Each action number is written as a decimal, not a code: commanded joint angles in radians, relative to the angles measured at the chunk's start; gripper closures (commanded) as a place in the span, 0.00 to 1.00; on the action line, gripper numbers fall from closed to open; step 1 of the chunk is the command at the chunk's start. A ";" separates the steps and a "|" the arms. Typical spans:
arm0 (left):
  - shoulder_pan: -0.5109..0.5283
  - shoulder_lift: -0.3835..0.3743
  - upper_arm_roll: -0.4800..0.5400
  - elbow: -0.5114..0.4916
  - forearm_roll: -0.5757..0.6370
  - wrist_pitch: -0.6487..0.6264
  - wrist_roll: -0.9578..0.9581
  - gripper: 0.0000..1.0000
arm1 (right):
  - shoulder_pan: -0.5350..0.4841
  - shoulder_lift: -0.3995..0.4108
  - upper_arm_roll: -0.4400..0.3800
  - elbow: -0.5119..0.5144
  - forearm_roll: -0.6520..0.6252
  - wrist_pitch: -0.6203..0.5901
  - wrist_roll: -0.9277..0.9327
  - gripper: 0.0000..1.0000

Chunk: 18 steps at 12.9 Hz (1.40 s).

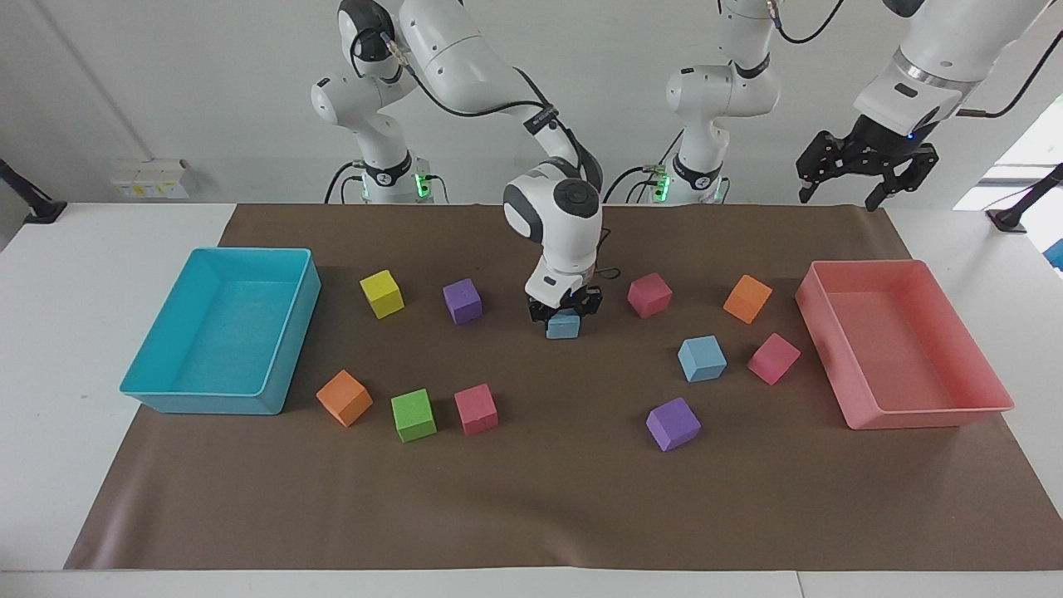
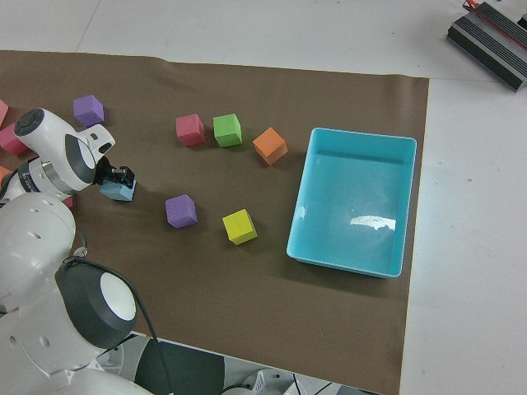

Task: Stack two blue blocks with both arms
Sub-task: 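Lower the light blue cube at the table center and open the right gripper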

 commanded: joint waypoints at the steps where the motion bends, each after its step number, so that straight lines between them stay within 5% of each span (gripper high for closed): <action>1: -0.005 -0.025 -0.001 -0.023 -0.008 -0.015 -0.012 0.00 | 0.002 -0.020 -0.001 -0.029 -0.013 0.030 -0.029 1.00; 12: -0.008 -0.017 -0.007 -0.026 0.000 0.068 -0.010 0.00 | -0.007 -0.022 -0.001 -0.045 0.007 0.027 0.028 1.00; 13: -0.008 -0.017 -0.007 -0.026 0.000 0.068 -0.009 0.00 | -0.007 -0.022 -0.001 -0.045 0.007 0.027 0.028 0.86; 14: -0.009 -0.017 -0.008 -0.026 0.000 0.068 -0.009 0.00 | -0.011 -0.022 -0.001 -0.045 0.007 0.030 0.028 0.35; 15: -0.009 -0.017 -0.008 -0.026 0.000 0.068 -0.010 0.00 | -0.012 -0.022 -0.002 -0.045 0.007 0.027 0.026 0.00; 18: -0.009 -0.016 -0.008 -0.024 0.014 0.068 -0.012 0.00 | -0.010 -0.022 -0.002 -0.037 0.006 0.021 0.029 0.00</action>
